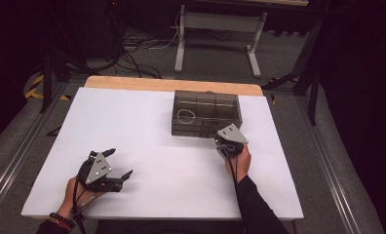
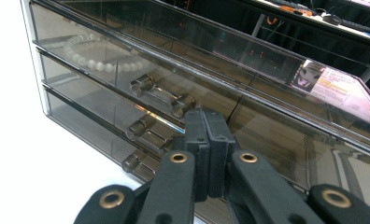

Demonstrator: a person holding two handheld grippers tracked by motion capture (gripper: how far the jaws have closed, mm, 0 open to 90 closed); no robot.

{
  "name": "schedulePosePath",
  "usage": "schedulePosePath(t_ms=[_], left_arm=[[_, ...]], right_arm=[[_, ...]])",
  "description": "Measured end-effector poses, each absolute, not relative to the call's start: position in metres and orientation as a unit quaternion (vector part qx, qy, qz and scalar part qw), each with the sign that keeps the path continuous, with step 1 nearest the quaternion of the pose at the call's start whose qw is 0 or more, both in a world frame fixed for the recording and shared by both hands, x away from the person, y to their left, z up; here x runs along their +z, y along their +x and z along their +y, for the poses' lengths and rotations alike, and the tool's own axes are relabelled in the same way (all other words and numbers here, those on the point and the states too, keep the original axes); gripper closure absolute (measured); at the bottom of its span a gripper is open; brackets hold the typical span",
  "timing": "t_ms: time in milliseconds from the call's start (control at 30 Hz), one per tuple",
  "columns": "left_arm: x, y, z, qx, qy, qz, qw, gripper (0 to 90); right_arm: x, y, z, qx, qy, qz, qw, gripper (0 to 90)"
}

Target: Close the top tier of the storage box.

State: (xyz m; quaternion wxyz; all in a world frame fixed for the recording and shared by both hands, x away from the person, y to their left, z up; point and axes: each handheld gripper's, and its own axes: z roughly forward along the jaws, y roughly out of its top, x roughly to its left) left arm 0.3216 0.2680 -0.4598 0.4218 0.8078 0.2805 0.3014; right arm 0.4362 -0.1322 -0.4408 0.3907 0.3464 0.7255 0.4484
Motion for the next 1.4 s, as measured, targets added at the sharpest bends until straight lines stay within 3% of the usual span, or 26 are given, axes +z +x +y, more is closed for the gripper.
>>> schedulePosePath(t_ms=[433, 833, 1400], left_arm=[[-0.460, 0.321, 0.268, 0.301, 0.809, 0.279, 0.420, 10.9], [-0.459, 0.319, 0.269, 0.303, 0.807, 0.278, 0.424, 11.0], [-0.459, 0.320, 0.268, 0.303, 0.811, 0.276, 0.418, 11.0]], right_arm=[[-0.443, 0.437, -0.133, 0.441, 0.351, 0.730, 0.386, 90.0], [-0.457, 0.428, -0.132, 0.417, 0.340, 0.766, 0.352, 90.0], [-0.464, 0.437, -0.126, 0.360, 0.353, 0.785, 0.360, 90.0]])
